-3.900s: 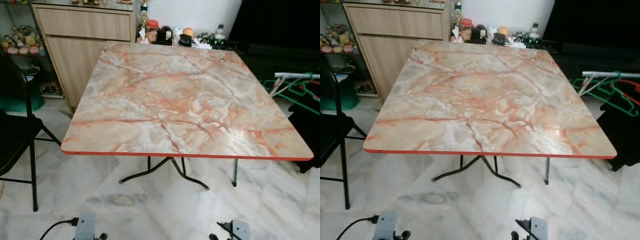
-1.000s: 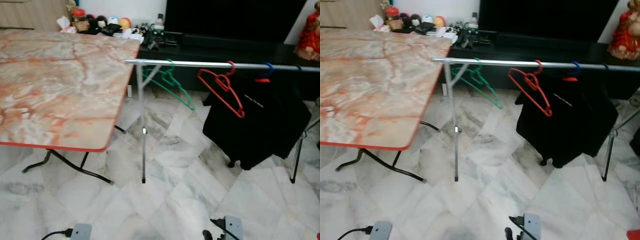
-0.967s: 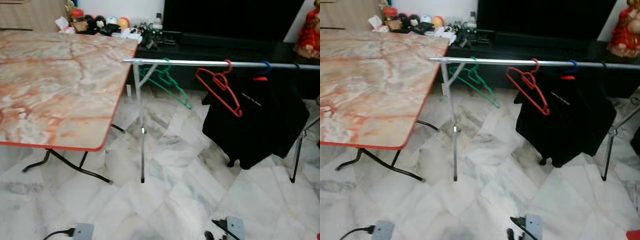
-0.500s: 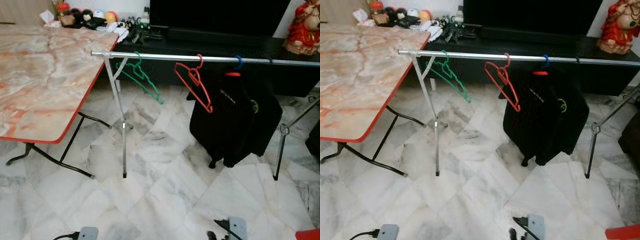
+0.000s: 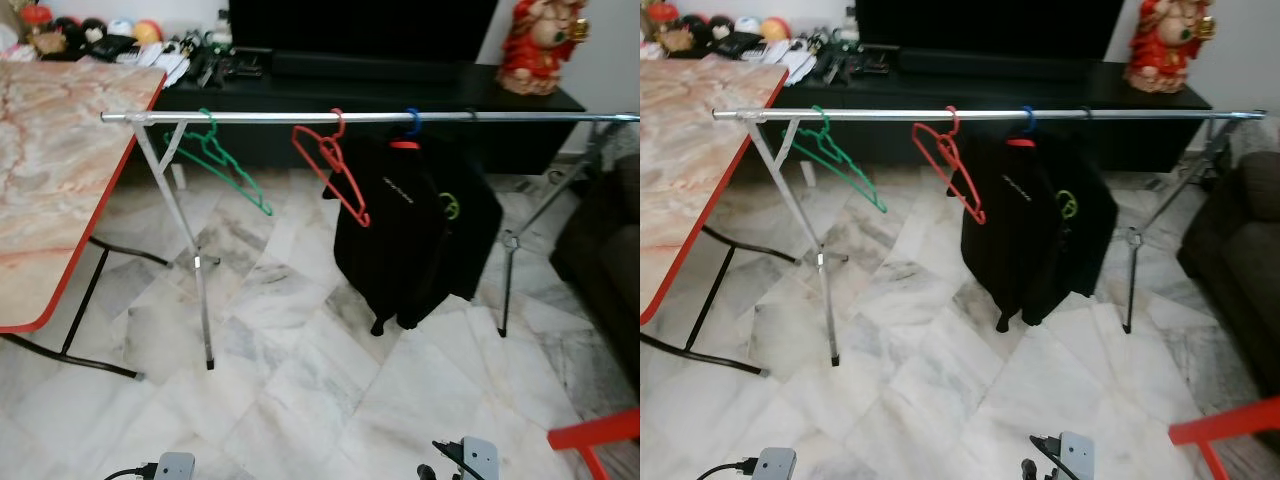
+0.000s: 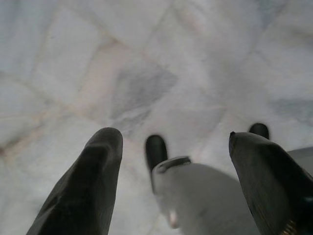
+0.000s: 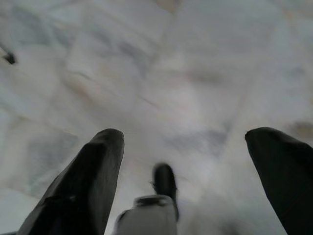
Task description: Hang hanger
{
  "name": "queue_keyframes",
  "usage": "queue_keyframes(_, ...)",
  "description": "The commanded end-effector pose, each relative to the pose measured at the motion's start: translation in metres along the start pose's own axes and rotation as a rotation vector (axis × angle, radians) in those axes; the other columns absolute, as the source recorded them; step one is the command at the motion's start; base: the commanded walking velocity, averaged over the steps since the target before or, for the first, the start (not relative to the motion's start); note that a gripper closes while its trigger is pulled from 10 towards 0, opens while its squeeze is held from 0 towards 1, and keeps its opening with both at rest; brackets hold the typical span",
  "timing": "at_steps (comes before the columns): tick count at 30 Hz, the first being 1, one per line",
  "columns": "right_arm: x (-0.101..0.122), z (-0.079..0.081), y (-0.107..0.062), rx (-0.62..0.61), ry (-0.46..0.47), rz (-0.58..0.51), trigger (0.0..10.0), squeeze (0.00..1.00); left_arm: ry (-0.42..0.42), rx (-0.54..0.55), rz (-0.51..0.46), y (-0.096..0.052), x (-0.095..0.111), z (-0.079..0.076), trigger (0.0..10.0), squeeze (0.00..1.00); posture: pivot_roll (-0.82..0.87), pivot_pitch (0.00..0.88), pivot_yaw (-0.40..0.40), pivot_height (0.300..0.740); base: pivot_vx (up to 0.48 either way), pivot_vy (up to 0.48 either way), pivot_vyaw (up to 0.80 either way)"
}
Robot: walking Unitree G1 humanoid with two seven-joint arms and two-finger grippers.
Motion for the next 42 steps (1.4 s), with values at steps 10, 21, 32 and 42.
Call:
queue_keyframes(10, -0.0006, -0.0104, -0.0014, -0.041, 0.027, -0.008, 10.0, 0.0, -0.013, -0.019, 0.006, 0.0, -0.0027, -0.0073, 10.0, 0.0, 0.07, 0.175, -0.075, 0.74, 0.456, 0.0, 0.0)
queue_keyframes(21, -0.0003, -0.0099, -0.0013, -0.037, 0.025, -0.007, 10.0, 0.0, -0.011, -0.018, 0.007, 0.0001, -0.0028, -0.0085, 10.0, 0.0, 0.07, 0.182, -0.073, 0.74, 0.45, 0.0, 0.0)
queue_keyframes(32, -0.0012, -0.0103, -0.0016, -0.03, 0.019, -0.004, 10.0, 0.0, -0.018, -0.014, 0.021, -0.0003, -0.0061, -0.0083, 10.0, 0.0, 0.07, 0.171, -0.078, 0.74, 0.0, 0.0, 0.0)
queue_keyframes(42, -0.0019, -0.0095, -0.0017, -0.019, 0.007, 0.001, 10.0, 0.0, -0.005, -0.01, 0.015, -0.0005, -0.0057, -0.0074, 10.0, 0.0, 0.08, 0.148, -0.08, 0.74, 0.0, -0.172, 0.0)
Point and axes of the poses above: a point about 5 cm out from each wrist's last joint towards the gripper, its own y axis pointing out of the wrist towards the gripper, its own x axis along the axis of the wrist's last joint, z = x × y, the point moved 6 cm from there along y, pointing out of the wrist towards the gripper, and after that the axes turned 10 degrees about y, right-handed, at the moved point
